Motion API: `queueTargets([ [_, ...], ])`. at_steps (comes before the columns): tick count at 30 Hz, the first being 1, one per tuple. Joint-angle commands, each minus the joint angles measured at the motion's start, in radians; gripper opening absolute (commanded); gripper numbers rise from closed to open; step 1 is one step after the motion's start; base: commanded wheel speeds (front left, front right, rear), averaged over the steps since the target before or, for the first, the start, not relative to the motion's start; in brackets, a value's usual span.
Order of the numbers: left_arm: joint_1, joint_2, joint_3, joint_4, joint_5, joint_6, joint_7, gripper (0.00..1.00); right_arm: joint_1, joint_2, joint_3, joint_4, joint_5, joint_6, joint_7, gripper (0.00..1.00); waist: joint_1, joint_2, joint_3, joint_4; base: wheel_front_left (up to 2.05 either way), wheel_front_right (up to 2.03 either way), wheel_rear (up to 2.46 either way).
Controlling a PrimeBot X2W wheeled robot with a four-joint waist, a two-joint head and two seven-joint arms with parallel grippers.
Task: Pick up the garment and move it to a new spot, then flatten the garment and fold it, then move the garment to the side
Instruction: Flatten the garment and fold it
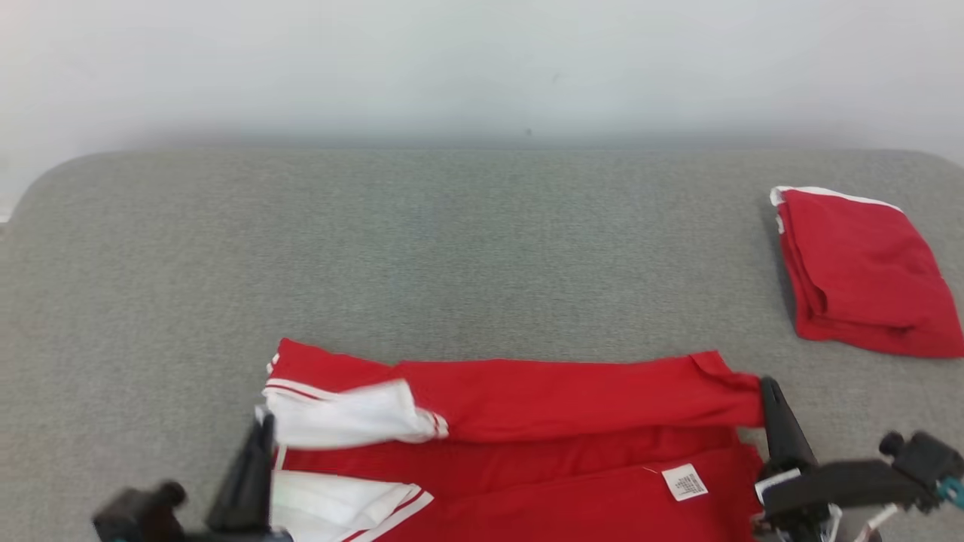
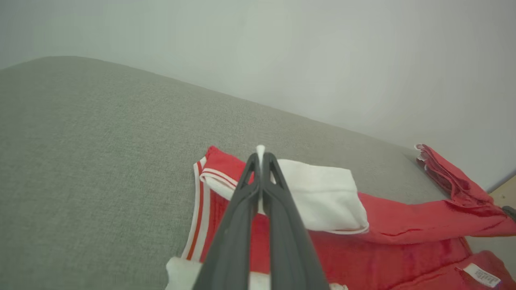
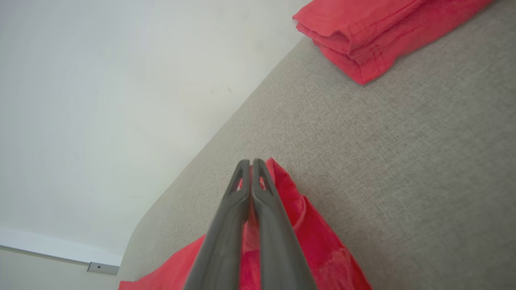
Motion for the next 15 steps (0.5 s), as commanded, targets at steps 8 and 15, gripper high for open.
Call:
queueTargets([
  [8,0.087,-0.058,0.02,0.065,0.052,-0.014,-0.003,0.0,0.12,0.0,-0.029,-0.042,-0.059,0.002,-0.012,0.0,0.0002,0.0002,-0.009,0.028,0.0,0.0,0.0],
  [15,0.091,-0.111,0.042,0.181,0.115,-0.038,-0.003,0.0,0.128,-0.008,-0.011,-0.001,-0.149,0.002,-0.032,0.0,0.0002,0.0002,-0.011,0.029,0.0,0.0,0.0],
])
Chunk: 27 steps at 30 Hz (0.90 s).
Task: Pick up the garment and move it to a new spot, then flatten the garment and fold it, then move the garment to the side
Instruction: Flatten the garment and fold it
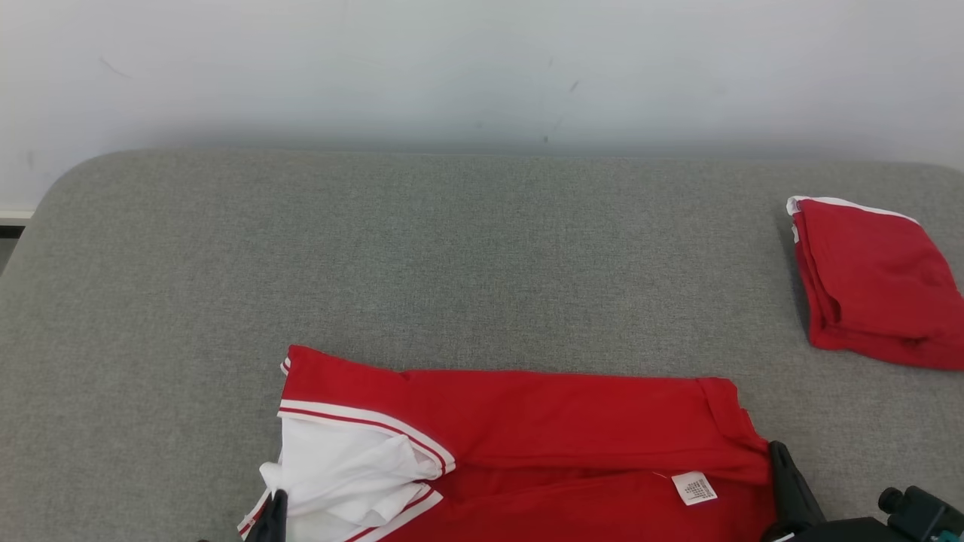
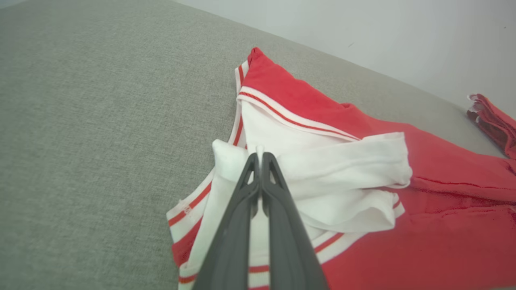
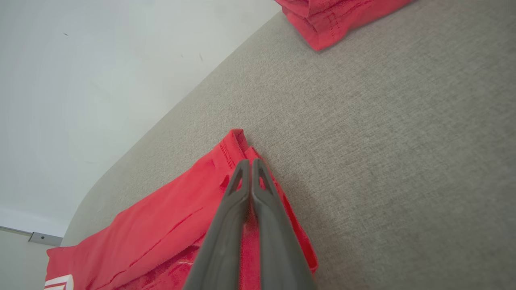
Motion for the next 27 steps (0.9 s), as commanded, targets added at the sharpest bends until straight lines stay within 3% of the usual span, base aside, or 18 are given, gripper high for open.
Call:
queueTargets([
  [1,0.0,-0.004,0.001,0.01,0.022,0.002,-0.003,0.0,-0.004,0.0,0.004,0.005,-0.002,0.002,-0.006,0.0,0.0001,0.0001,0.0,0.001,0.0,0.0,0.0],
  [2,-0.007,-0.006,0.004,0.022,0.046,0.006,-0.003,0.41,-0.005,-0.004,0.009,0.012,-0.019,0.002,-0.013,0.24,0.0001,0.0001,-0.002,0.002,0.0,0.0,0.0],
  [3,-0.01,-0.009,0.004,0.035,0.065,0.005,-0.003,1.0,-0.006,-0.011,0.014,0.016,-0.033,0.002,-0.021,1.0,0.0001,0.0001,-0.003,0.003,0.0,0.0,0.0],
  [10,0.015,-0.059,0.108,0.025,0.155,-0.026,-0.003,1.0,-0.001,-0.034,0.02,0.017,-0.07,0.002,-0.069,1.0,0.0001,0.0001,-0.017,0.014,0.0,0.0,0.0],
  [16,0.048,-0.105,0.218,-0.05,0.293,-0.042,-0.003,1.0,-0.031,-0.072,0.068,0.033,-0.185,0.002,-0.081,1.0,0.0001,0.0001,-0.027,0.024,0.0,0.0,0.0],
  [22,0.081,-0.162,0.308,-0.095,0.405,-0.067,-0.003,1.0,-0.097,-0.104,0.119,0.125,-0.316,0.002,-0.081,1.0,0.0001,0.0001,-0.029,0.034,0.0,0.0,0.0],
  [27,0.079,-0.2,0.36,-0.084,0.432,-0.089,-0.003,1.0,-0.141,-0.11,0.123,0.242,-0.397,0.002,-0.093,1.0,0.0001,0.0001,-0.031,0.047,0.0,0.0,0.0],
])
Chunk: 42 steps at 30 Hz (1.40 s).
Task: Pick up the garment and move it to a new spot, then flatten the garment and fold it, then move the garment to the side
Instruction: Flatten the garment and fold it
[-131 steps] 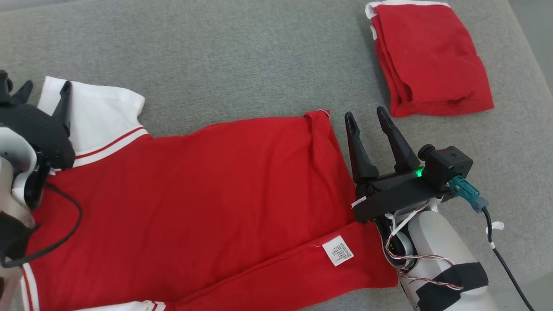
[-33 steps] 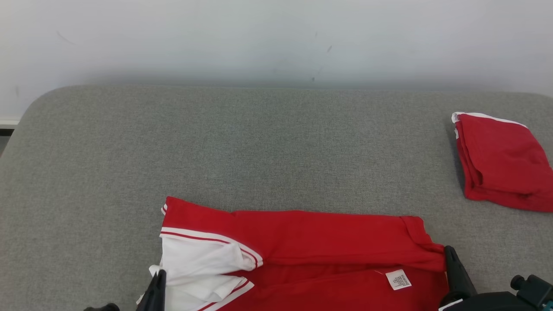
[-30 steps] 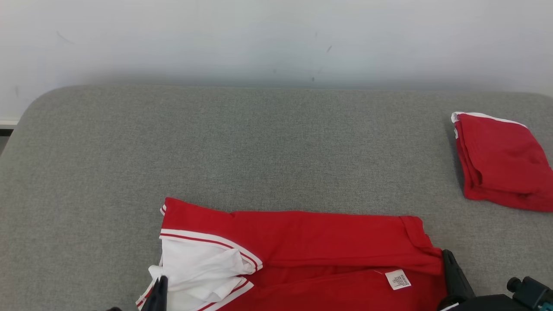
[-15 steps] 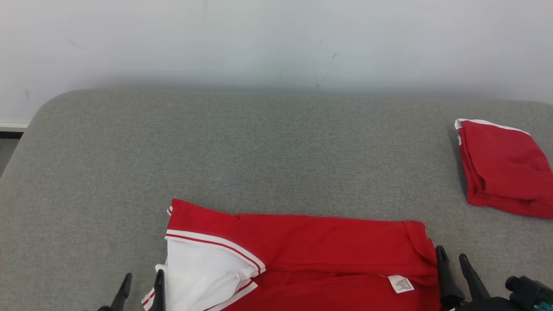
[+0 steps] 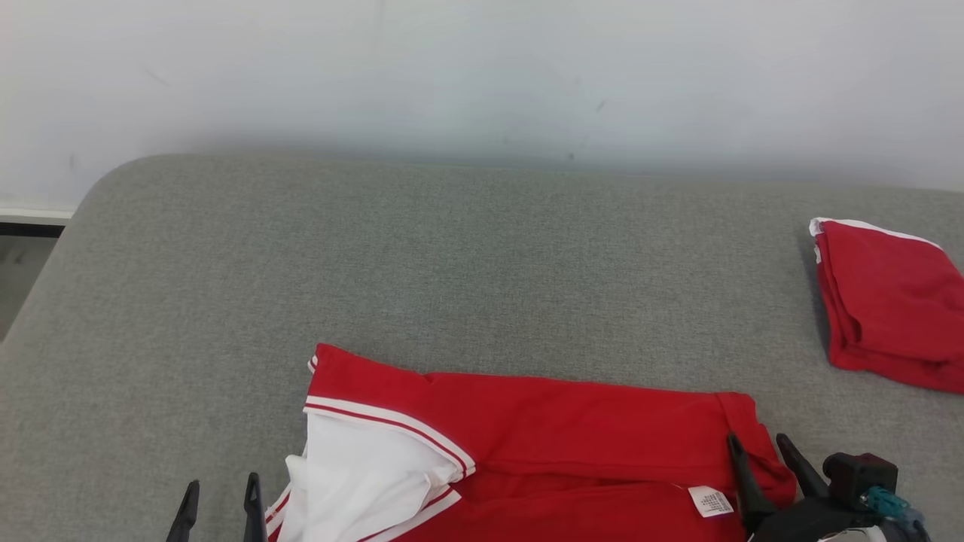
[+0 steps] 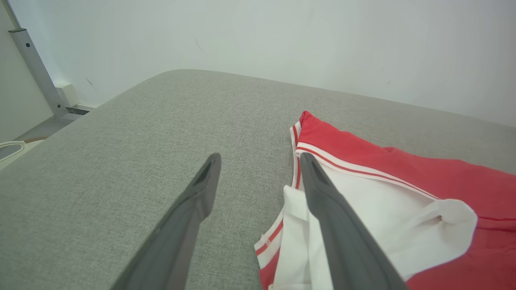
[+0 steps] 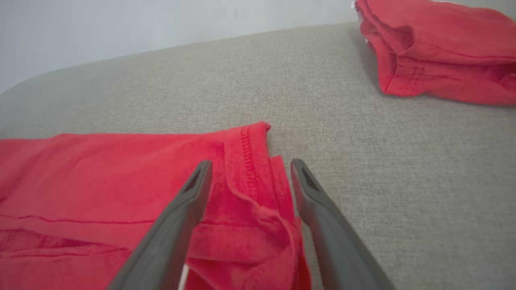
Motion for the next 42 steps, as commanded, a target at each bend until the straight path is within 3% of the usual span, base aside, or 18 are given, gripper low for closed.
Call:
queueTargets([
  [1,-0.004,-0.013,0.015,0.004,0.014,-0.012,-0.003,1.0,-0.02,-0.002,0.0,0.046,-0.028,0.002,-0.012,1.0,0.0,0.0,-0.001,0.009,0.0,0.0,0.0],
  [14,-0.015,-0.037,0.053,0.027,0.051,-0.032,-0.003,1.0,-0.08,0.045,-0.002,0.266,-0.074,0.002,0.001,0.97,0.0,0.0,-0.008,0.023,0.0,0.0,0.0],
  [15,-0.016,-0.038,0.056,0.028,0.054,-0.032,-0.003,1.0,-0.082,0.047,-0.003,0.279,-0.073,0.002,0.004,0.6,0.0,0.0,-0.009,0.022,0.0,0.0,0.0],
  [16,-0.017,-0.039,0.058,0.029,0.057,-0.033,-0.003,1.0,-0.086,0.05,-0.002,0.289,-0.072,0.002,0.004,0.18,0.0,0.0,-0.01,0.022,0.0,0.0,0.0],
  [17,-0.018,-0.039,0.059,0.032,0.059,-0.034,-0.003,1.0,-0.092,0.051,-0.001,0.301,-0.072,0.002,0.002,0.0,0.0,0.0,-0.01,0.021,0.0,0.0,0.0],
  [22,-0.018,-0.04,0.057,0.038,0.05,-0.036,-0.003,1.0,-0.111,0.046,-0.007,0.35,-0.07,0.001,-0.015,0.0,0.0,0.0,-0.015,0.019,0.0,0.0,0.0],
  [32,0.012,-0.04,0.053,0.05,0.03,-0.038,-0.003,1.0,-0.109,-0.069,-0.098,0.385,-0.058,0.0,-0.087,0.0,0.0,0.0,-0.044,0.0,0.0,0.0,0.0],
  [38,0.026,-0.04,0.061,0.051,0.023,-0.038,-0.003,1.0,-0.094,-0.051,-0.079,0.286,0.005,0.0,-0.07,0.0,0.0,0.0,-0.056,-0.022,0.0,0.0,0.0],
  [42,0.027,-0.04,0.065,0.054,0.033,-0.038,-0.003,1.0,-0.062,-0.022,-0.038,0.136,0.131,0.0,0.001,0.0,0.0,0.0,-0.064,-0.027,0.0,0.0,0.0],
])
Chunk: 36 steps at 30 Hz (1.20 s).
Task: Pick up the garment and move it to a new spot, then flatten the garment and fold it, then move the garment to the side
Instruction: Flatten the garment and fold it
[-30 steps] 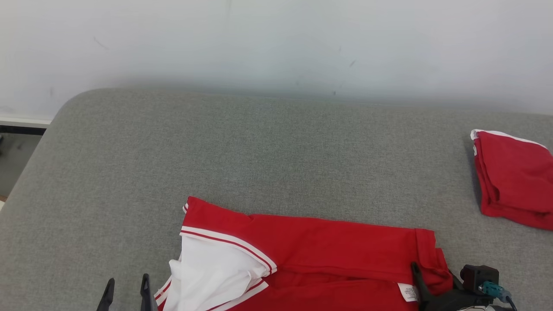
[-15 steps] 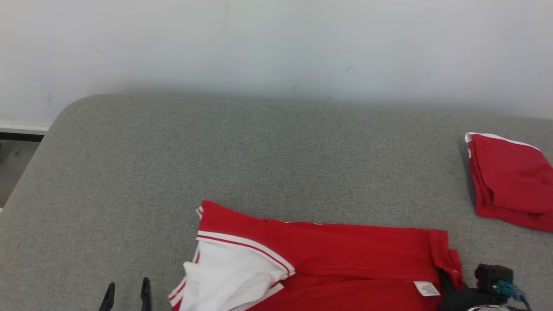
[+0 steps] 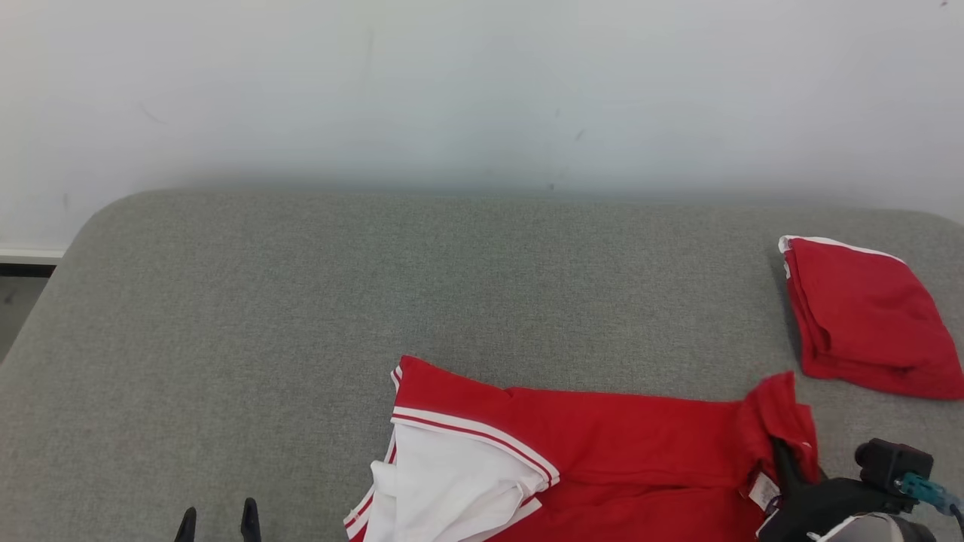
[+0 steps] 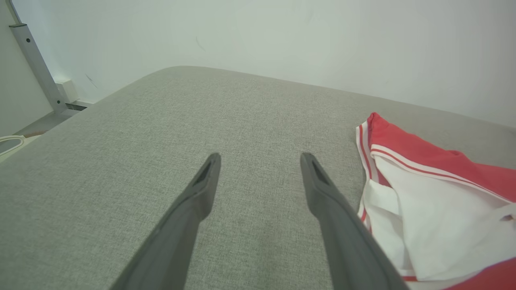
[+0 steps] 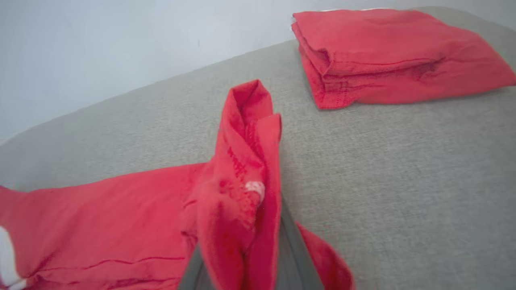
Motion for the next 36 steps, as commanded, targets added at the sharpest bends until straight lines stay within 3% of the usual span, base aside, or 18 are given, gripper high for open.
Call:
queueTargets([
  [1,0.007,-0.001,0.003,0.006,-0.003,-0.004,-0.003,1.0,0.03,0.004,0.019,-0.066,0.04,-0.003,0.029,0.0,0.0,0.0,-0.006,-0.001,0.0,0.0,0.0],
  [5,0.002,-0.001,0.011,0.011,0.004,-0.004,-0.003,1.0,0.099,0.036,0.072,-0.259,0.148,-0.003,0.128,0.0,0.0,0.0,-0.011,0.003,0.0,0.0,0.0],
  [10,-0.002,-0.001,0.011,0.014,0.003,-0.004,-0.003,1.0,0.138,0.087,0.108,-0.411,0.203,-0.003,0.202,0.0,0.0,0.0,-0.012,0.013,0.0,0.0,0.0],
  [15,-0.01,-0.001,-0.004,0.023,-0.003,-0.004,-0.003,1.0,0.137,0.15,0.165,-0.489,0.246,-0.003,0.253,0.0,0.0,0.0,-0.011,0.037,0.0,0.0,0.0],
  [22,-0.035,-0.001,-0.039,0.045,-0.016,0.0,-0.003,1.0,0.052,0.167,0.3,-0.414,0.302,-0.002,0.18,0.0,0.0,0.0,-0.015,0.086,0.0,0.0,0.0],
  [36,-0.095,-0.001,-0.14,0.072,-0.043,0.016,-0.003,1.0,-0.226,0.167,0.577,-0.053,0.494,-0.001,-0.021,0.0,0.0,0.0,0.01,0.186,0.0,0.0,0.0],
])
